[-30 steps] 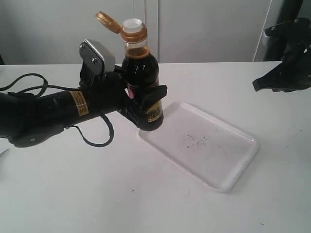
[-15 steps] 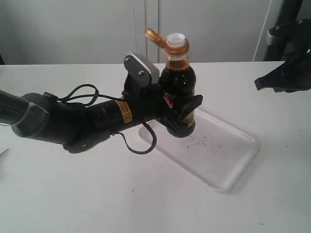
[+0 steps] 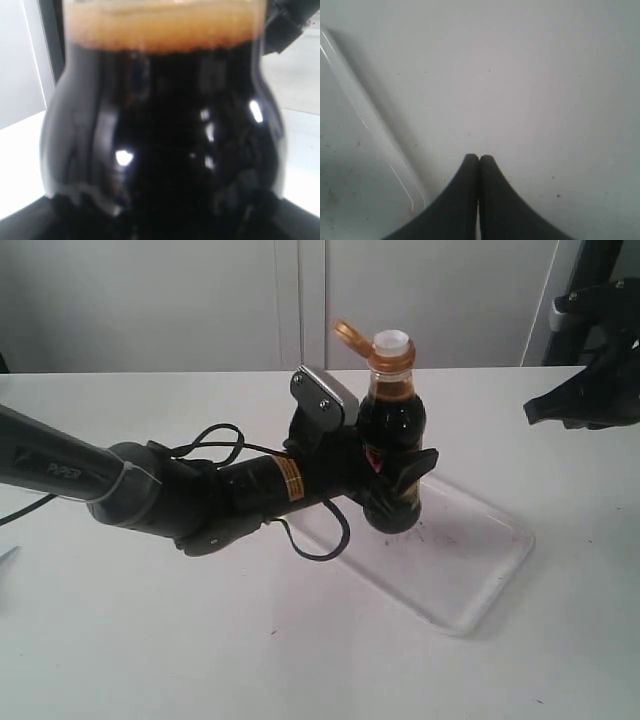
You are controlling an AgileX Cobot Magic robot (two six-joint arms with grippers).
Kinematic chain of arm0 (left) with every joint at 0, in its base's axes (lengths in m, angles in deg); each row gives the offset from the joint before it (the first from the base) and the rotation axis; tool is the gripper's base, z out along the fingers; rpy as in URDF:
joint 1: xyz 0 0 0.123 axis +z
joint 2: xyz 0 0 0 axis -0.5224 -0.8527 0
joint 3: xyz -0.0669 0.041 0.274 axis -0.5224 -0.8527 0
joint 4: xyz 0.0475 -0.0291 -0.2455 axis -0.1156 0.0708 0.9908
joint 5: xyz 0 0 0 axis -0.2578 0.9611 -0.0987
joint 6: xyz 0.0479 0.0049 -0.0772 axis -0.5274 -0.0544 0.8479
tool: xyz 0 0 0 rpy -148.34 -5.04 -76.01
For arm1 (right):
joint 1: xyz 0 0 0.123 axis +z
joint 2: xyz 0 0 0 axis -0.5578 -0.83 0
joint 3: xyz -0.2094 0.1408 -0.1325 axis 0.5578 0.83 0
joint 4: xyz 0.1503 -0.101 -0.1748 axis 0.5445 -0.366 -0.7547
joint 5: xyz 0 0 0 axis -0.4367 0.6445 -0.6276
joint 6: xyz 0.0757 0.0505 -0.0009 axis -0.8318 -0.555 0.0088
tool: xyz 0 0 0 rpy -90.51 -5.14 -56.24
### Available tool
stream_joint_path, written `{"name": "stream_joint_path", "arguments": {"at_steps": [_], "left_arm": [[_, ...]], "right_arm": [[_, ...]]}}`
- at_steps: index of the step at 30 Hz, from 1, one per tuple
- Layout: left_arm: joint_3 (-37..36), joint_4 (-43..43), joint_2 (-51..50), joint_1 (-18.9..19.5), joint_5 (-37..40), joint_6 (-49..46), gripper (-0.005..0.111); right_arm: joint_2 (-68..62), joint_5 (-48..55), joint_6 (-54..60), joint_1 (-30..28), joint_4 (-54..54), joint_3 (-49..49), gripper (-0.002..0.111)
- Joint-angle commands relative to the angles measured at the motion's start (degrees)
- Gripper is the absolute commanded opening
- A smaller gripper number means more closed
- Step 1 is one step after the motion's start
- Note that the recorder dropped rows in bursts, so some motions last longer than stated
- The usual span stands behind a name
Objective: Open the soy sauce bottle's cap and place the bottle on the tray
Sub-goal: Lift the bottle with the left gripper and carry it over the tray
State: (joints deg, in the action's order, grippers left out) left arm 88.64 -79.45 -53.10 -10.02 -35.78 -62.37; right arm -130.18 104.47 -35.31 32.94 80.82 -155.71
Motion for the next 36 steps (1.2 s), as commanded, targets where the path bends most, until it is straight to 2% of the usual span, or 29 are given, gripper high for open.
{"name": "stream_joint_path", "arguments": {"at_steps": [1,14,20,32,36], "left_arm": [[1.66,0.50,0.98,-0.46,-2.85,0.56,0.000],[2.11,0.15,0.43,-1.44,-2.19,-2.03,0.000],[5.09,0.42,-0.63,-2.07,2.70,-1.86,0.000],[5.09,0.92,-4.07,-2.07,-0.55,-1.66,0.000],[5.09,0.92,-4.10,-2.07,0.85,-1.41,0.000]], "right_arm": [[0.06,-0.95,-0.22,-0.19,0.33,-0.51,0.000],[-0.81,-1.07,-0.22,-0.19,0.75,-0.51,0.000],[-0.83,-0.69,-0.22,-0.19,0.75,-0.51,0.000],[-0.83,-0.97,-0.22,-0.19,0.75,-0.51,0.000],[-0.83,-0.97,-0.22,-0.19,0.75,-0.51,0.000]]}}
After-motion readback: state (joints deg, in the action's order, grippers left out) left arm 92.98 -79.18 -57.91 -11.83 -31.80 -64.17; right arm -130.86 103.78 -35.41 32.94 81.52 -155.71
